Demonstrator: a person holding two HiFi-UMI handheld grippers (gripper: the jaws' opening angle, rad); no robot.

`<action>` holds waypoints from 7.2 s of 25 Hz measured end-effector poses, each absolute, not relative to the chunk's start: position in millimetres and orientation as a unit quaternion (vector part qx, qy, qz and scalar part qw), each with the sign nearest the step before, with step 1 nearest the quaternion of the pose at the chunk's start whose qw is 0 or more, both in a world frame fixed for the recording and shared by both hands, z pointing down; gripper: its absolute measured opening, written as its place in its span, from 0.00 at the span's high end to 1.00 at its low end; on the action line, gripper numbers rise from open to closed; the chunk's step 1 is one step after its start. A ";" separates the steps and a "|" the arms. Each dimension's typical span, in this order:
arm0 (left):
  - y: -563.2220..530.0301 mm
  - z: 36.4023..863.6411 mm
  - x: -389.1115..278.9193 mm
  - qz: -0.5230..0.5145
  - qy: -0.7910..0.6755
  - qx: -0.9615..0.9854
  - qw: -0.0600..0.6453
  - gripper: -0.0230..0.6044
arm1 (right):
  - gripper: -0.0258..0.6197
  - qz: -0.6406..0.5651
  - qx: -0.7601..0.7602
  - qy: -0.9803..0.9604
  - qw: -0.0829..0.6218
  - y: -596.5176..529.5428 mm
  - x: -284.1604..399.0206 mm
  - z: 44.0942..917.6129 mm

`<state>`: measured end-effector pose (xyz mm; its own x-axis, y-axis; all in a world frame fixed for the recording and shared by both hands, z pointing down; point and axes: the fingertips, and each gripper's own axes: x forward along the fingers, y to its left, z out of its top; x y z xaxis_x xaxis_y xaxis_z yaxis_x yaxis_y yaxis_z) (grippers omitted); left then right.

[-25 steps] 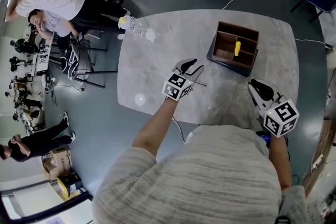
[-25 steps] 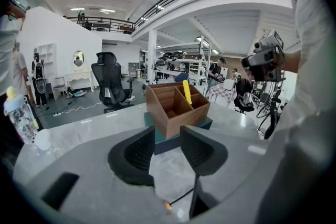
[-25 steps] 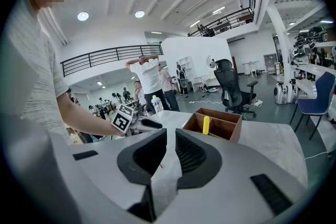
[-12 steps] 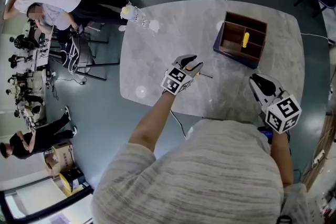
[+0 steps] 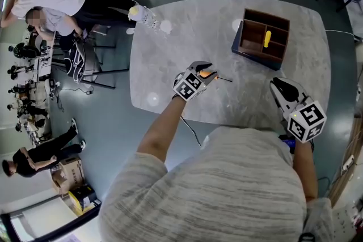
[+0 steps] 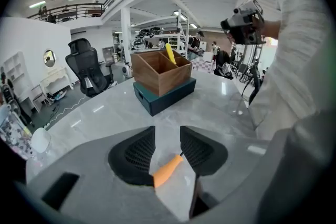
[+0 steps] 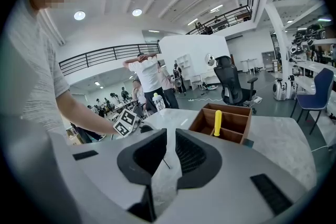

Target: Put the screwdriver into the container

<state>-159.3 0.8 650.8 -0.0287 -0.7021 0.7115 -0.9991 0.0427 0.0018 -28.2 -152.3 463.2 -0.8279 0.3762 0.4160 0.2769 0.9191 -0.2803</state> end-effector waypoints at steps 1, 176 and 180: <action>2.3 655.0 -158.4 0.272 -0.659 0.642 0.281 0.72 | 0.94 0.104 -0.172 -0.950 0.238 -150.5 -28.8 463.2; -227.0 564.1 -104.5 0.075 -0.694 0.675 0.237 0.70 | 0.94 0.126 -0.155 -0.962 0.188 -280.2 -147.6 446.5; -227.0 561.7 -105.9 0.065 -0.698 0.673 0.238 0.70 | 0.94 0.112 -0.156 -0.961 0.199 -280.6 -152.3 456.7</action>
<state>-105.9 -227.0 561.7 0.0183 -0.9073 0.4200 -0.9692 0.0871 0.2302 -152.3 -280.6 456.7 -0.8723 0.3444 0.3472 0.2553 0.9263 -0.2772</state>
